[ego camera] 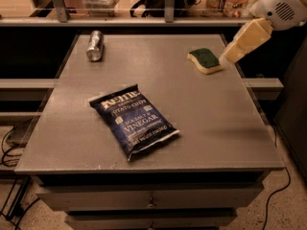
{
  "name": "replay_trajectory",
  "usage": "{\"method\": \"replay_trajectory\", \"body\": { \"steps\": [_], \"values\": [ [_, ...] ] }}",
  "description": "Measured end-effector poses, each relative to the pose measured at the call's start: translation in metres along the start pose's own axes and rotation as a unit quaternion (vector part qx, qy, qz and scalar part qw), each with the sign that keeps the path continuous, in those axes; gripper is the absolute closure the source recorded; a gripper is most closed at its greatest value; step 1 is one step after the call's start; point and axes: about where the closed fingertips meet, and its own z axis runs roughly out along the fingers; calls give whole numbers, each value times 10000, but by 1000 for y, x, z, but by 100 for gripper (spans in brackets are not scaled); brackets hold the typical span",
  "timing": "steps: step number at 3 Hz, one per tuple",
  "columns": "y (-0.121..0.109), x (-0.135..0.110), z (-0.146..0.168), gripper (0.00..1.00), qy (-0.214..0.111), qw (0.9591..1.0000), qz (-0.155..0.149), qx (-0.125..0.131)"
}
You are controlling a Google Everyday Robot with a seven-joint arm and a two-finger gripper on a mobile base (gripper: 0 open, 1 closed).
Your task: Move sponge near blue chip bag
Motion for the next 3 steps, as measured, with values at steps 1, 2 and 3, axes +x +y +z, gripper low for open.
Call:
{"method": "replay_trajectory", "body": {
  "steps": [1,2,3],
  "values": [
    [-17,-13,24,0,-247,9993,269,-26],
    [-37,-23,77,0,-345,9977,528,-237],
    [-37,-23,77,0,-345,9977,528,-238]
  ]
}}
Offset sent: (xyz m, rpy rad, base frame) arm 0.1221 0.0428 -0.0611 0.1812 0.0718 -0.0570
